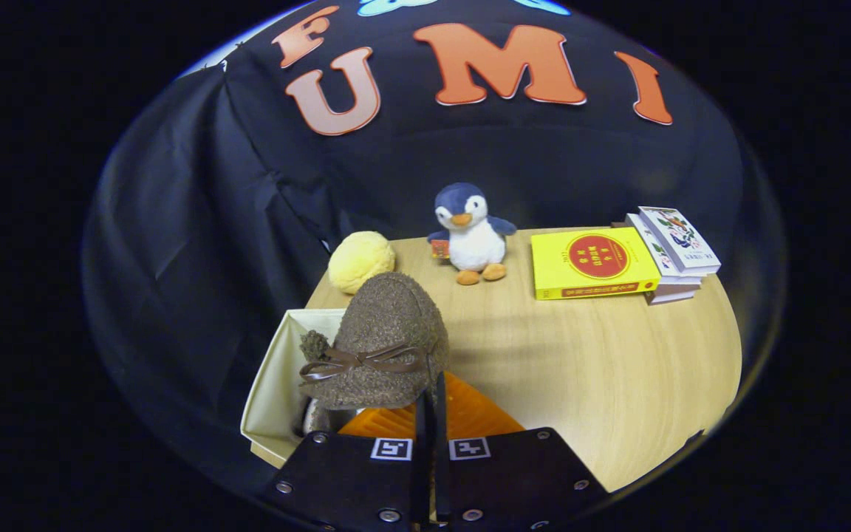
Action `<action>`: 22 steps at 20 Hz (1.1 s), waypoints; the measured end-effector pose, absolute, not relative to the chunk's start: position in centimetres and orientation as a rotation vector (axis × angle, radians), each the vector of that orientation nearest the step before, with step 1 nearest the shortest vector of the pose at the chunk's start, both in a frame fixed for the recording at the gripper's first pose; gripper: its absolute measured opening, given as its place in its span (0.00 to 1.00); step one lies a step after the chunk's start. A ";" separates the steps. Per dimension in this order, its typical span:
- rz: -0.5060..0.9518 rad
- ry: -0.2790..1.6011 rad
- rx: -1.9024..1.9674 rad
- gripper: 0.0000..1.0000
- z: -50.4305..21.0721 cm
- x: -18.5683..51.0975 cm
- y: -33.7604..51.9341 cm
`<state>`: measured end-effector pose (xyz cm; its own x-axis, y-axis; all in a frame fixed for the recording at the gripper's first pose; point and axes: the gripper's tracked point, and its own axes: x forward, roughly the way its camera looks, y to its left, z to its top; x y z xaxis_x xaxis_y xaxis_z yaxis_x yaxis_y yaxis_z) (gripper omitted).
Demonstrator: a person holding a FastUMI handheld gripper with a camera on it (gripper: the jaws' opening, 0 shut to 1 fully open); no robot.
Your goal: Open the storage box then place both shoes into the box .Put the left shoe in first, then the right shoe, with the right side of both shoes facing outward in a uniform manner.
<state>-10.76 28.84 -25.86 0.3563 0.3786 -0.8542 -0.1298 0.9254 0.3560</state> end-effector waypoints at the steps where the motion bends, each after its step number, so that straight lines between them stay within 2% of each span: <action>1: 0.348 1.166 0.240 0.04 -25.7 -10.8 30.4; 7: 0.406 1.222 0.210 0.04 -26.7 -12.2 38.2; 15: 0.285 1.305 0.074 0.06 -30.9 -14.2 39.4; 22: 0.336 1.293 0.107 0.25 -30.0 -15.0 39.9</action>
